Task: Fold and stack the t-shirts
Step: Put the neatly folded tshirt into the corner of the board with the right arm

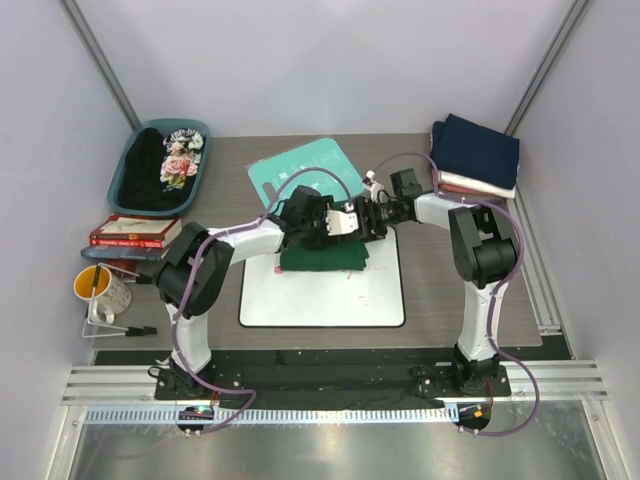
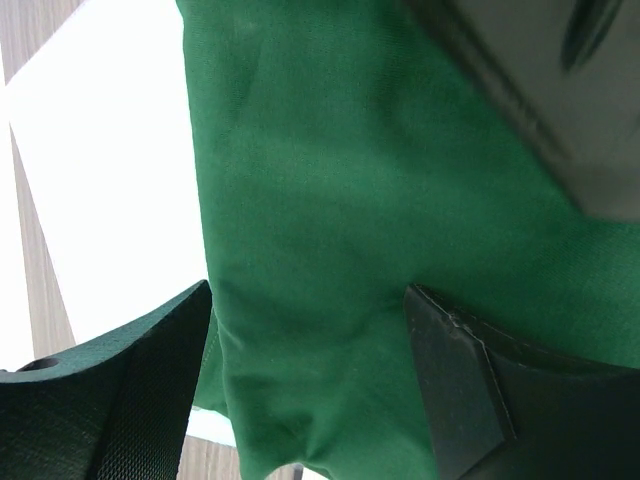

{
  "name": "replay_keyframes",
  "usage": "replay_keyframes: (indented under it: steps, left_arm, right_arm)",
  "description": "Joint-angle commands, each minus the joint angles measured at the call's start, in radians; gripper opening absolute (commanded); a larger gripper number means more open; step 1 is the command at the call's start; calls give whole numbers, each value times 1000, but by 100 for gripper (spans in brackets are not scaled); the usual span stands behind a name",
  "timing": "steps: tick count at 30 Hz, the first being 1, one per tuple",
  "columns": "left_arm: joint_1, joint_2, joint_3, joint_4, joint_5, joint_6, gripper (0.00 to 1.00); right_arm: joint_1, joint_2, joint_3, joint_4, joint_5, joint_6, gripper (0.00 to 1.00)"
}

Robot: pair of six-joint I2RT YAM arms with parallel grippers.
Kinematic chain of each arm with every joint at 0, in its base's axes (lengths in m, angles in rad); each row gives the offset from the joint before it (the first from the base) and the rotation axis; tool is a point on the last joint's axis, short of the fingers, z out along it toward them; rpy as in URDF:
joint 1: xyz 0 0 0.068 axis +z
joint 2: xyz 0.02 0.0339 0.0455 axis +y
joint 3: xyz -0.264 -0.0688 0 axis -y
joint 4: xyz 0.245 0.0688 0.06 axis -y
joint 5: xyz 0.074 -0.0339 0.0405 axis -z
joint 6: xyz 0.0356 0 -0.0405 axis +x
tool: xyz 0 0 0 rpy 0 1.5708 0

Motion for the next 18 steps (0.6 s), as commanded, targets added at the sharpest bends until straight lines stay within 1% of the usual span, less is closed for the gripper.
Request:
replay_keyframes:
  steps: [1, 6, 10, 12, 14, 15, 16, 18]
  left_arm:
    - [-2, -52, -46, 17, -4, -45, 78]
    - [-4, -78, -72, 32, -8, -71, 78]
    - [-4, -107, -98, 43, -19, -84, 77]
    - [-4, -119, -117, 48, -25, -82, 77]
    - [-4, -136, -133, 52, -28, -81, 77]
    - [-4, -141, -137, 54, -30, -79, 77]
    - [-4, -148, -146, 57, -31, -81, 77]
    - [-4, -153, -153, 62, -33, -78, 76]
  right_arm:
    - [54, 41, -2, 42, 45, 45, 77]
    - [94, 61, 1, 101, 60, 116, 72]
    - [104, 79, 15, 154, 85, 176, 66]
    - [104, 93, 21, 172, 98, 188, 58]
    - [104, 101, 25, 190, 118, 216, 38]
    - [104, 105, 27, 198, 127, 223, 25]
    - [105, 107, 30, 203, 144, 240, 1]
    - [108, 107, 41, 206, 169, 246, 1]
